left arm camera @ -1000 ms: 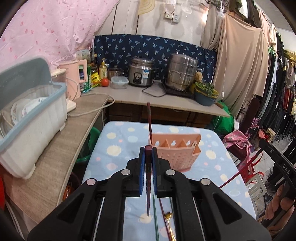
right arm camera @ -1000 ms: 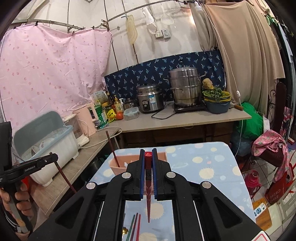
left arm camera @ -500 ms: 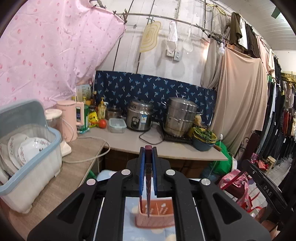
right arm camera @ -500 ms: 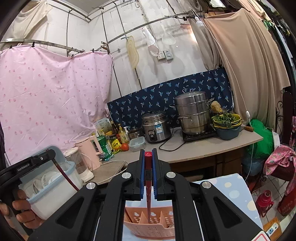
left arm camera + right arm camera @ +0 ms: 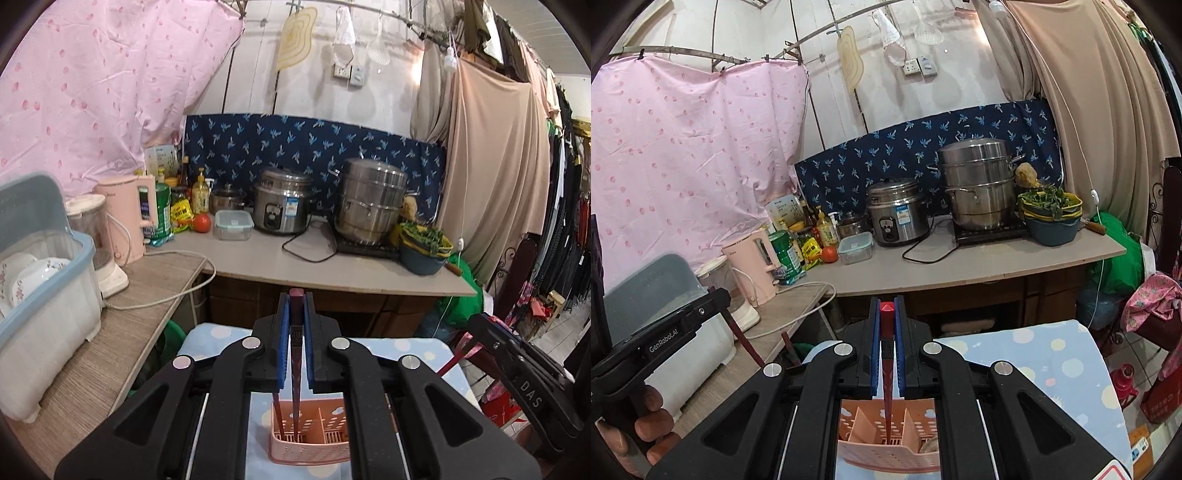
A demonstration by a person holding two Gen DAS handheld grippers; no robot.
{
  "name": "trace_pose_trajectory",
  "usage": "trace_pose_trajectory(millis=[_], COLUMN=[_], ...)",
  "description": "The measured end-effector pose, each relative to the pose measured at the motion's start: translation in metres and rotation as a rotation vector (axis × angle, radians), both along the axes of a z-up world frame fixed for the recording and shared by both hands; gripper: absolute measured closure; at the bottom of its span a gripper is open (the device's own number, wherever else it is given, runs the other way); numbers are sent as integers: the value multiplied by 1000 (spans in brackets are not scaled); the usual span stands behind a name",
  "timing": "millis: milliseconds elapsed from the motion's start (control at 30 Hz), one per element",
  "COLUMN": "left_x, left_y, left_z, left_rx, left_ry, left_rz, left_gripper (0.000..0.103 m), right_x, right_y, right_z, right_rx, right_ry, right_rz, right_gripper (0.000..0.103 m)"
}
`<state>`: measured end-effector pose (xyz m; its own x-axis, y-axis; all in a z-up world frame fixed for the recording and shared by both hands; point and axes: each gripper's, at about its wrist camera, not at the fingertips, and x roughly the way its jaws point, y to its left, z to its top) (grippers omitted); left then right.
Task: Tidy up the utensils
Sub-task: 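Open both grippers to release the chopsticks in the holder, then bring both grippers back over the remaining chopsticks and gold spoon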
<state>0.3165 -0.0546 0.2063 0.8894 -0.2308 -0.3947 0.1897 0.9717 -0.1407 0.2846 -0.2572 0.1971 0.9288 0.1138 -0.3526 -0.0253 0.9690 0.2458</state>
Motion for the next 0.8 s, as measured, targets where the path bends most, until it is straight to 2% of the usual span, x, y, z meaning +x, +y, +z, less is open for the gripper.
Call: trace_pose_trajectory(millis=[167,200,267,333,400,533,633,800], left_x=[9,9,8,5,-2,-16,-32,-66], left_y=[2,3,5,6,8,8,12,24], left_z=[-17,-18,-20,-19,-16,-13,-12,-18], left_rx=[-6,-10,-8,1,7,47,52,65], left_ry=[46,48,52,51,31,21,32,65], left_rz=[-2,-2,6,17,27,22,15,-4], left_gripper=[96,96,90,62,53,51,43,40], right_x=[7,5,3,-1,-8,-26,-44,-83], right_y=[-7,-9,-11,-14,-16,-17,-20,-23], right_z=[-20,-21,-22,-21,-17,-11,-9,-10], right_rx=[8,6,7,13,16,1,20,57], right_ry=[50,46,45,37,19,-5,-7,0], right_rz=[-9,-14,-21,-27,-29,-24,-9,12], right_gripper=[96,92,91,86,79,76,72,65])
